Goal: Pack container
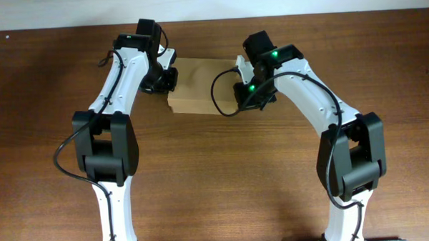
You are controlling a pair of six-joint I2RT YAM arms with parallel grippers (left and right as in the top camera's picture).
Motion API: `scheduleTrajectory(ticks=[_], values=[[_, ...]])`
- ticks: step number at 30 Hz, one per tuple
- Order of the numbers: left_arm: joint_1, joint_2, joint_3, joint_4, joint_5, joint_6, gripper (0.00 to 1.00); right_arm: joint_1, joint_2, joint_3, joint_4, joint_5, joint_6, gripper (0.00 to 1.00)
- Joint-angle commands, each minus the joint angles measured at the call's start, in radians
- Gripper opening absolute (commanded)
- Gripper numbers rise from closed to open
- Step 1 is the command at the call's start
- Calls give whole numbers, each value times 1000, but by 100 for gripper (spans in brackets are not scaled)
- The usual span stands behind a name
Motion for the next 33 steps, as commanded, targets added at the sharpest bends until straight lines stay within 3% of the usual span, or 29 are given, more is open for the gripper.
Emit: scheduleTrajectory(ticks=[1, 11, 19, 26, 28, 29, 30, 31, 32, 33], values=[[17, 11, -5, -19, -24, -11, 2, -72, 4, -1, -14, -2, 0, 4], [171, 11, 130, -143, -26, -9, 2, -288, -55, 69, -73, -9, -55, 4], [269, 11, 539, -351, -106, 66, 2, -336, -185, 301, -172, 39, -177, 4], [281, 10, 882, -490, -120, 111, 3, -334, -290, 478, -222, 67, -180, 4], [281, 10, 967, -503, -120, 111, 12, -334, -322, 509, -219, 67, -180, 5], [282, 10, 1001, -503, -120, 111, 16, -334, -335, 524, -219, 67, -180, 10], [282, 10, 1034, -503, -120, 111, 28, -334, -346, 536, -219, 67, -180, 20], [282, 10, 1059, -502, -120, 111, 82, -334, -357, 543, -219, 67, -180, 33], [282, 10, 1084, -500, -120, 111, 99, -334, -367, 546, -219, 67, -180, 46], [282, 10, 1097, -499, -120, 111, 100, -334, -376, 546, -219, 67, -179, 71]])
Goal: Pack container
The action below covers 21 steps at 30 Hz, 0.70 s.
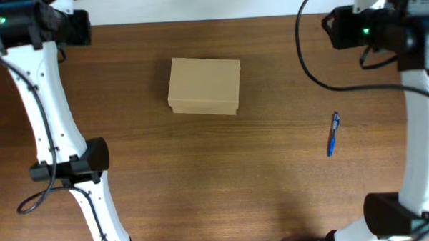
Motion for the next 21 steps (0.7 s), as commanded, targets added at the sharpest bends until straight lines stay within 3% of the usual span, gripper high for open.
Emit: scheduleTrajectory(ticks=[1, 21], values=[[1, -5, 60, -1, -11, 13, 100, 2, -29, 16, -3, 15, -14, 99], [0, -2, 43, -6, -11, 13, 100, 2, -25, 16, -133, 15, -15, 99]])
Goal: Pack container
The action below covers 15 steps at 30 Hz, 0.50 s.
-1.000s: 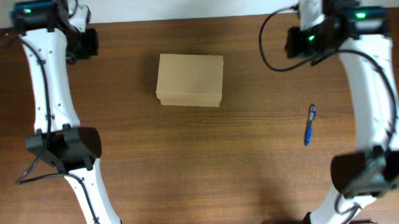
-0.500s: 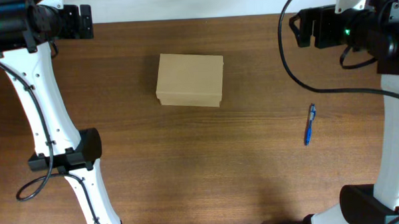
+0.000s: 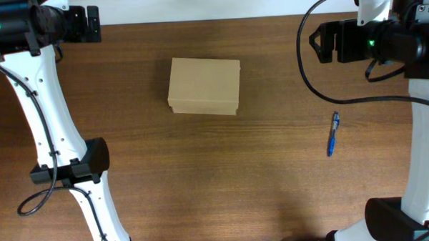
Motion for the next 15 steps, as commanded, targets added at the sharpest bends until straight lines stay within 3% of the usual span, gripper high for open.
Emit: scheduleTrajectory(ticks=[1, 15], values=[[1, -2, -2, -3, -11, 13, 100, 2, 2, 10, 0, 13, -3, 99], [1, -2, -2, -3, -11, 13, 100, 2, -54, -6, -66, 15, 0, 99]])
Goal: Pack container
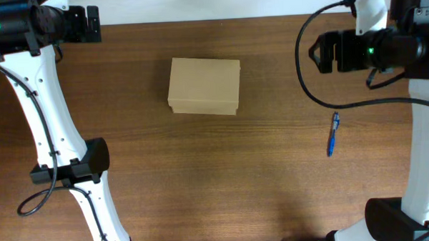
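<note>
A closed tan cardboard box point(204, 85) sits on the brown table point(224, 184), left of the middle at the back. A blue pen point(332, 133) lies on the table at the right, well apart from the box. My left gripper point(94, 23) hangs raised at the far left back, pointing right, and looks open and empty. My right gripper point(316, 52) is raised at the right back, pointing left, above and behind the pen. It also looks open with nothing in it.
The left arm's base and elbow point(72, 168) stand at the left front. The right arm's base point(389, 218) stands at the right front, and its black cable point(306, 74) loops out over the table.
My right gripper has shifted a little toward the front, closer to the pen. The left arm, the box and the pen are where they were.
Both grippers were first down at the box, one at each end. Then both arms were raised and drawn back to the table's far corners, the box stood closed and the pen showed at the right. Since then only the right gripper has shifted slightly.
</note>
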You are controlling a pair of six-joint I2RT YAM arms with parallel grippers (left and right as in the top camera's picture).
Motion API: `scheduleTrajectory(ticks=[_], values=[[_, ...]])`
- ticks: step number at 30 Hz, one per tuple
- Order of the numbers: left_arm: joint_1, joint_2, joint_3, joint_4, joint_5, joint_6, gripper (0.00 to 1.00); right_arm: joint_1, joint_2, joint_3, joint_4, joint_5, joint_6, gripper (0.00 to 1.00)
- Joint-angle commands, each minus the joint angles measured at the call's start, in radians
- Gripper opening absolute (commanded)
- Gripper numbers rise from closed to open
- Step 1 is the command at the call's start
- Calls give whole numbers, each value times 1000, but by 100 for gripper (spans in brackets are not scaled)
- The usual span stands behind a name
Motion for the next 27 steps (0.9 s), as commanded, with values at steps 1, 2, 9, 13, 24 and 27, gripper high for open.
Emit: scheduleTrajectory(ticks=[1, 2, 9, 13, 24, 27], values=[[1, -2, -2, -2, -11, 13, 100, 2, -71, -16, 51, 13, 0, 99], [1, -2, -2, -2, -11, 13, 100, 2, -105, -42, 93, 12, 0, 99], [1, -2, -2, -2, -11, 13, 100, -1, -451, -439, 470, 24, 0, 99], [1, -2, -2, -2, -11, 13, 100, -1, -729, -793, 698, 24, 0, 99], [1, -2, -2, -2, -11, 13, 100, -1, -1420, -1609, 998, 23, 0, 99], [1, -2, -2, -2, -11, 13, 100, -1, -1542, -1761, 1066, 23, 0, 99]])
